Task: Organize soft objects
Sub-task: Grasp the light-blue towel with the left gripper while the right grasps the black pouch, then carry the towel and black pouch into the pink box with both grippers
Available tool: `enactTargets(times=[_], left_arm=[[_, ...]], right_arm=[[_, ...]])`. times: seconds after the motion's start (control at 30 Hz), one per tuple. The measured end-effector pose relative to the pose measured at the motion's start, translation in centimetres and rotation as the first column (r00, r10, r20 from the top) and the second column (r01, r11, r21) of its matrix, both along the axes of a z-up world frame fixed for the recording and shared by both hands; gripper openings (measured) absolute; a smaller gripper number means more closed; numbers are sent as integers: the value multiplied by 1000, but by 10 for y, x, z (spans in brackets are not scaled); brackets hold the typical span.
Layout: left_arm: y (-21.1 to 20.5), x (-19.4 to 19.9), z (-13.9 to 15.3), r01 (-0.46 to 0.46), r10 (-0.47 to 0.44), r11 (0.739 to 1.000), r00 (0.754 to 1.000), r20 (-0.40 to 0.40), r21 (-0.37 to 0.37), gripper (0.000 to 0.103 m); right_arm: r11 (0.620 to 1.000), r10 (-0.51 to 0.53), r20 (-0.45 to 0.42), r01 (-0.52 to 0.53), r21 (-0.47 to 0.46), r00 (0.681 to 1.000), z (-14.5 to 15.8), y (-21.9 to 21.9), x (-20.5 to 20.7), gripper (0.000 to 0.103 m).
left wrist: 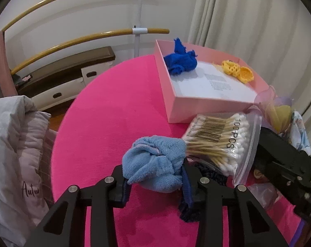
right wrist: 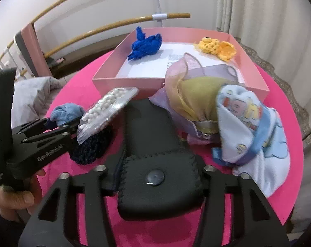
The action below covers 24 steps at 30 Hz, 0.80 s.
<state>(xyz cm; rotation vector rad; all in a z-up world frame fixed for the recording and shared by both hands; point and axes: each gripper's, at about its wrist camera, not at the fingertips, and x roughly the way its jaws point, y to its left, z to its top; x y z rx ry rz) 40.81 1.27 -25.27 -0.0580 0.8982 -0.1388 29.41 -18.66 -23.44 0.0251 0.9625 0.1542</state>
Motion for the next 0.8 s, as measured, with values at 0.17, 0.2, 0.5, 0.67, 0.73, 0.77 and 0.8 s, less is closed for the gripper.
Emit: enactTargets(times=[0.17, 0.2, 0.5, 0.67, 0.73, 0.77, 0.8], left_arm=[[-2, -24, 18, -10, 9, 999, 999, 47, 30, 36], [-3, -29, 22, -10, 8, 999, 998, 62, 41, 36], [-10, -70, 50, -12, 5, 998, 993, 119, 64, 36], [-14, -85, 69, -9, -1, 998, 989, 149, 64, 36], [-15, -95, 79, -6, -5, 998, 986, 168, 63, 36], [-16, -97, 82, -5, -6, 998, 985, 174, 63, 36], [-17, -102, 88, -2, -10, 998, 983, 186, 63, 36]], right_arm=[[999, -13, 37, 12, 40, 999, 13, -11, -13, 44], [999, -12, 42, 10, 43, 999, 15, -12, -15, 44], [997, -20, 101, 13, 74, 995, 38, -20, -34, 44], [997, -9, 149, -3, 75, 989, 56, -17, -47, 43], [997, -4, 172, -8, 73, 985, 64, -14, -51, 43], [998, -5, 183, -8, 70, 983, 67, -14, -52, 43], [998, -5, 194, -8, 67, 981, 72, -13, -54, 43]])
